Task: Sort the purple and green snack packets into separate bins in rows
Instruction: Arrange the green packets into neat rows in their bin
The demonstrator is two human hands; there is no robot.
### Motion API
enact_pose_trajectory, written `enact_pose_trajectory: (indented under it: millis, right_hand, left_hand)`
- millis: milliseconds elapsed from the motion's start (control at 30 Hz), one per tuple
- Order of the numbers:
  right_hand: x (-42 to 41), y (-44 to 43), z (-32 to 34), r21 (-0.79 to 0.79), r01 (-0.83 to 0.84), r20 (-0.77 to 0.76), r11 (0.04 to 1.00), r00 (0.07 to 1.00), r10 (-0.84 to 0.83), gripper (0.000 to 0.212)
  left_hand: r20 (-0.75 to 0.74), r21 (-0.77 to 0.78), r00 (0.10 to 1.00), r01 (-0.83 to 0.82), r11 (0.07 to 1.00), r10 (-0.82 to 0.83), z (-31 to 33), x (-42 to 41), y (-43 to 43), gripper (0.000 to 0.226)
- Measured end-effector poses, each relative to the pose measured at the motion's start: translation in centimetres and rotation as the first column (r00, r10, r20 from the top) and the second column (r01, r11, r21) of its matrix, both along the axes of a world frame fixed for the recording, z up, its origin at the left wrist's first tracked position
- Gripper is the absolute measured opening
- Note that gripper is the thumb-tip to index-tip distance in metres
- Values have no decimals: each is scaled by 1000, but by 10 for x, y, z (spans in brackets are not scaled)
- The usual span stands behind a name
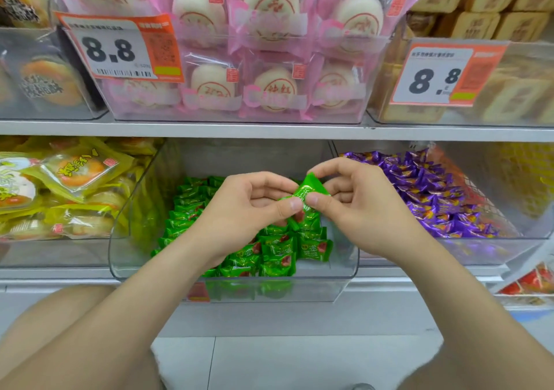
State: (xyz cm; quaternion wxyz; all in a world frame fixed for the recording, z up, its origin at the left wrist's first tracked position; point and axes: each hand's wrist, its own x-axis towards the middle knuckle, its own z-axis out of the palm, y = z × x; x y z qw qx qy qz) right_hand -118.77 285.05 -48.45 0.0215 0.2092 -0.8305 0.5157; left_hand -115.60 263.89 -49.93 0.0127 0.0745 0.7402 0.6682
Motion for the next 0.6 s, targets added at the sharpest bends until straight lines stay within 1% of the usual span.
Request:
enact_pose_trajectory:
  millis: [100, 167, 200, 267, 333, 433, 533, 600]
  right_hand:
    - [3, 11, -2, 141, -11, -80, 990, 996, 23, 32]
    - [6, 18, -1, 191, 66, -187, 979, 982, -30, 26]
    - [6, 21, -1, 181, 125, -232, 976, 969, -81, 22]
    - [4, 27, -1, 119, 216, -240, 969, 953, -183, 17]
    - [1, 31, -2, 89, 270, -219, 959, 944, -246, 18]
    - [0, 35, -4, 97, 305, -218, 948, 935, -278, 18]
    - [0, 34, -4, 99, 292, -207, 951, 941, -267, 19]
    - [0, 33, -4, 105, 274, -207, 956, 946, -249, 18]
  left_hand:
    - [39, -73, 997, 70, 995, -67, 0, 2, 3, 25]
    - [19, -203, 999, 52, 978, -49, -5, 0, 3, 22]
    - [-10, -299, 999, 28, 954, -33, -8, -2, 4, 21]
    - [-75, -493, 996, 11, 870, -55, -16, -5, 7, 19]
    - [-107, -635, 987, 26, 772, -121, -21, -6, 16, 20]
    - [-94, -748, 978, 53, 661, -186, -25, -11, 33, 24]
    - [-128, -862, 968, 0, 508, -217, -33, -20, 46, 26]
    - [-132, -905, 965, -25, 424, -226, -37, -24, 49, 29]
